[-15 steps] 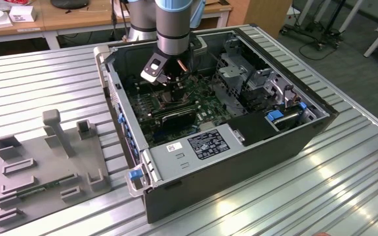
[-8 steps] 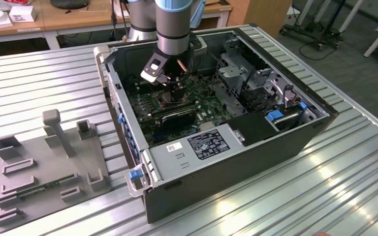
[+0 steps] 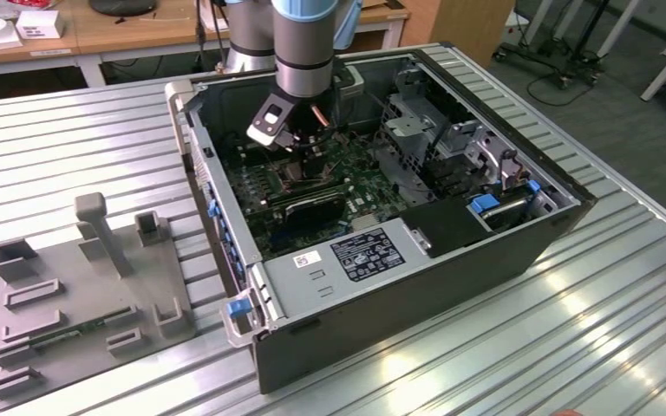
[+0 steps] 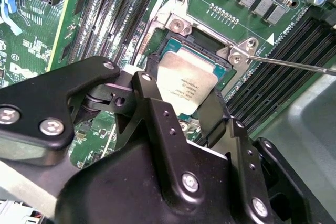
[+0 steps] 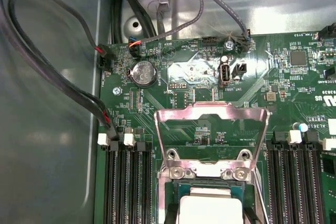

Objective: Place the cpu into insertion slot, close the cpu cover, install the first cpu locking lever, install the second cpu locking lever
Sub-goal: 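Place the cpu into insertion slot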

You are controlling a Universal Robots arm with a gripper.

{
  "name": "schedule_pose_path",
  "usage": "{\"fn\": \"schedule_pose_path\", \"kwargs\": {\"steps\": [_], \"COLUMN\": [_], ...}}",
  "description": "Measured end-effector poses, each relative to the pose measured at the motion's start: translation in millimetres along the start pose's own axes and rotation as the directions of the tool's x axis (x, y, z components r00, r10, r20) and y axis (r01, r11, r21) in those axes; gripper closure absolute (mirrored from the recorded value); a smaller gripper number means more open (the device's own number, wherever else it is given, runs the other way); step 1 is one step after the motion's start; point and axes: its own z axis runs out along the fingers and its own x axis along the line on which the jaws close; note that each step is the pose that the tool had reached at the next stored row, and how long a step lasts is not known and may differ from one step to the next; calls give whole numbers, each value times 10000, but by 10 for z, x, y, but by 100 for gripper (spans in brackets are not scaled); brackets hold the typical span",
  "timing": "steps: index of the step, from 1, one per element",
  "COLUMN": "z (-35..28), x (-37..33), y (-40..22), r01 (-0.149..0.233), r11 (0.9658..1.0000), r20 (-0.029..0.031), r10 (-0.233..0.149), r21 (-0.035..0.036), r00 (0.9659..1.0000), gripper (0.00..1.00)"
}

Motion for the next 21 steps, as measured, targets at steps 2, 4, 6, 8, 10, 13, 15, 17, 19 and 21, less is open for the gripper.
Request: {"fn": "schedule_pose_path", "kwargs": {"steps": [2, 4, 6, 8, 10, 13, 15, 17, 19, 21], "z": [0, 0, 2, 6, 7, 9, 10, 10, 10, 10], "x": [0, 0, -1, -1, -1, -1, -1, -1, -1, -1], "y": [-5, -8, -10, -11, -11, -11, -11, -11, -11, -11], "r01": [0, 0, 0, 0, 0, -1, -1, 0, 21, 51], "r11": [10000, 10000, 10000, 10000, 10000, 10000, 10000, 10000, 10000, 10000], "r20": [0, -1, 0, 4, 5, 1, 1, 1, 0, -2], "r10": [0, 0, 0, 0, 0, 1, 1, 0, -21, -51], "r21": [-2, -3, -1, 1, 2, 0, -1, -1, -1, 1], "r00": [10000, 10000, 10000, 10000, 10000, 10000, 10000, 10000, 10000, 10000], "gripper": [46, 46, 46, 46, 46, 46, 46, 46, 46, 46]}}
